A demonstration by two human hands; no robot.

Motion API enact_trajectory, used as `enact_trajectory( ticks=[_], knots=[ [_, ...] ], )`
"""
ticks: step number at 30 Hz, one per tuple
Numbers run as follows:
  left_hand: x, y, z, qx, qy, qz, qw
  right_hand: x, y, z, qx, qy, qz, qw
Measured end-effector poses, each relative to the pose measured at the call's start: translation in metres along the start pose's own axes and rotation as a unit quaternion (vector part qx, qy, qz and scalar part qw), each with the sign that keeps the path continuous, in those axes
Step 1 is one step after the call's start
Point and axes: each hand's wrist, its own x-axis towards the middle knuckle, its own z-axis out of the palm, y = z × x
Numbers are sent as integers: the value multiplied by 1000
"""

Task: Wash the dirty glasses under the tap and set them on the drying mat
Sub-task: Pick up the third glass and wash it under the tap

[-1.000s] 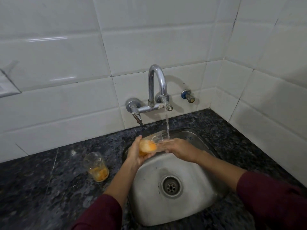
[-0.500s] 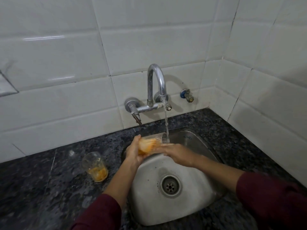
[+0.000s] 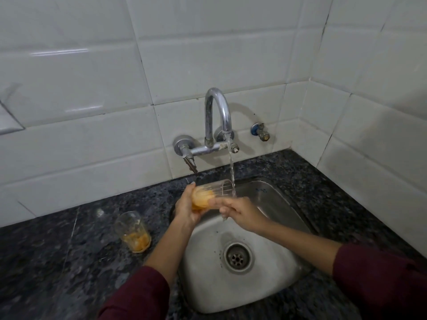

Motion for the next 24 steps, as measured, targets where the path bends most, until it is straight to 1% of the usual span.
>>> enact_trajectory(
  ticks=[1,2,3,4,5,6,7,8,9,10,11,12,13,14,15,16,17,18,19,21,23,24],
  knots=[
    [0,0,-1,4,0,-10,1000,-1,8,-6,-99,-34,-35,994],
    [0,-1,-2,9,-4,-24,1000,0,16,-14,-205,-69,-61,974],
    [0,-2,-1,15,-7,-38,999,3,23,-21,-306,-94,-92,943],
    [0,-3,-1,20,-12,-48,999,6,28,-27,-378,-105,-123,912],
    [0,-3,-2,22,-16,-54,998,10,31,-30,-411,-104,-142,894],
    [0,-1,-1,18,-22,-58,998,12,32,-32,-408,-97,-145,896],
    [-1,1,-1,19,-32,-59,998,14,29,-31,-371,-89,-127,915],
    [-1,2,0,24,-45,-57,997,15,24,-30,-303,-73,-101,945],
    [-2,2,1,32,-64,-50,996,17,15,-28,-211,-53,-56,975],
    [-4,2,3,38,-82,-40,995,17,4,-27,-92,-31,-10,995],
    [-5,1,4,41,-97,-28,994,18,-7,-24,50,-7,36,998],
    [-4,0,5,40,-99,-18,994,19,-15,-20,169,18,78,982],
    [-1,0,6,37,-98,-12,994,20,-20,-16,234,36,106,966],
    [-1,0,6,32,-89,-9,996,19,-20,-11,247,46,114,961],
    [-1,1,6,30,-73,-7,997,17,-17,-8,227,45,107,967],
    [0,3,5,35,-58,-8,998,13,-13,-6,179,34,86,979],
    [0,3,4,43,-50,-15,998,8,-6,-7,99,14,54,994],
    [-1,3,3,52,-43,-24,997,5,2,-9,1,-11,20,1000],
    [-3,3,3,57,-38,-33,997,3,10,-14,-93,-37,-6,995],
    [-5,2,2,67,-26,-51,996,4,20,-24,-228,-88,-42,969],
    [-6,4,3,69,-17,-75,995,7,22,-32,-315,-112,-60,940],
    [-6,5,3,64,-20,-84,994,9,22,-35,-323,-108,-58,938]
  ],
)
